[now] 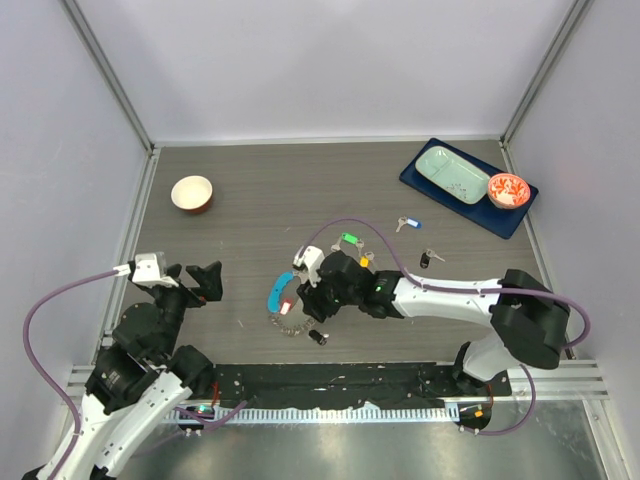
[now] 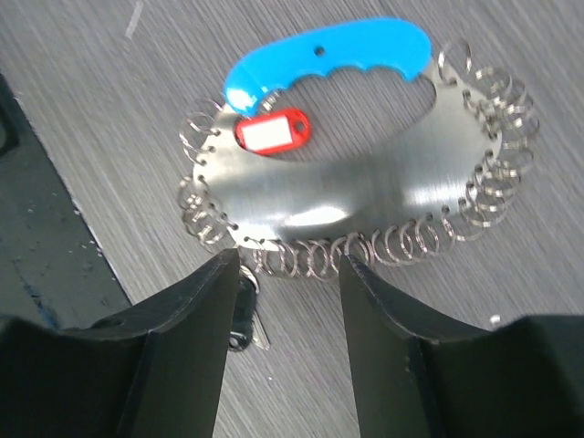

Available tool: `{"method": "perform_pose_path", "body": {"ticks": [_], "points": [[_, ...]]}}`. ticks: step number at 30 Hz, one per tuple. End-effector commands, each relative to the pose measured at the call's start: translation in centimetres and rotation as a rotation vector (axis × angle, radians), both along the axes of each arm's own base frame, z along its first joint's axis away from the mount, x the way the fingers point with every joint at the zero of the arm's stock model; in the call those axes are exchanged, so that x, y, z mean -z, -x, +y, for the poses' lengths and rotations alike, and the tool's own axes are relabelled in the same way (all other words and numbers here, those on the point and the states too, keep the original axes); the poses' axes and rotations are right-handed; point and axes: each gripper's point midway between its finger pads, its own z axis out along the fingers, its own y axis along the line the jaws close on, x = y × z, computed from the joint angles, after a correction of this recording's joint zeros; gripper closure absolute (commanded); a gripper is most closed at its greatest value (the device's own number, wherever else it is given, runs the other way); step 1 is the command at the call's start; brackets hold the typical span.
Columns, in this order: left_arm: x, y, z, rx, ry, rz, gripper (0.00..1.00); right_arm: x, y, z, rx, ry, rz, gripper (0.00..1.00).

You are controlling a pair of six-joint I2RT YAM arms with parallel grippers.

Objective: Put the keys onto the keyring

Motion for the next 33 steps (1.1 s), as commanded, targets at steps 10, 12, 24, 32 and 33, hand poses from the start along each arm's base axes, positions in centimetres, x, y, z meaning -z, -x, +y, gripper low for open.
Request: {"method": "perform_pose_path", "body": {"ticks": [10,12,24,32,33], "points": [[-0.7,0.0,0.6,-0.027,0.018,-0.023,0.00,6.4,0.2,-1.4,0.095,0.152,0.130,0.44],[-0.6,0.0,0.6,-0.027,0.022,-0.024,0.00,6.5,-0.5,-0.7,0.107,0.145,0.115,0.44],[-0.4,-0.5,0.8,-0.049,0.023,-0.020,0.00,5.2,-11.3,7.8,0.200,-0.051,0.023,0.41],[-0.5,-1.2,0.8,-0.070,0.076,-0.033,0.00,-1.7,-16.1,8.5,0.285,-0.370,0.107,0.36],[-0.3,-1.5,0.9,-0.079,0.074,-0.022,0.00,-2.7,-16.8,7.3,0.310,-0.399,0.121,0.32]]}}
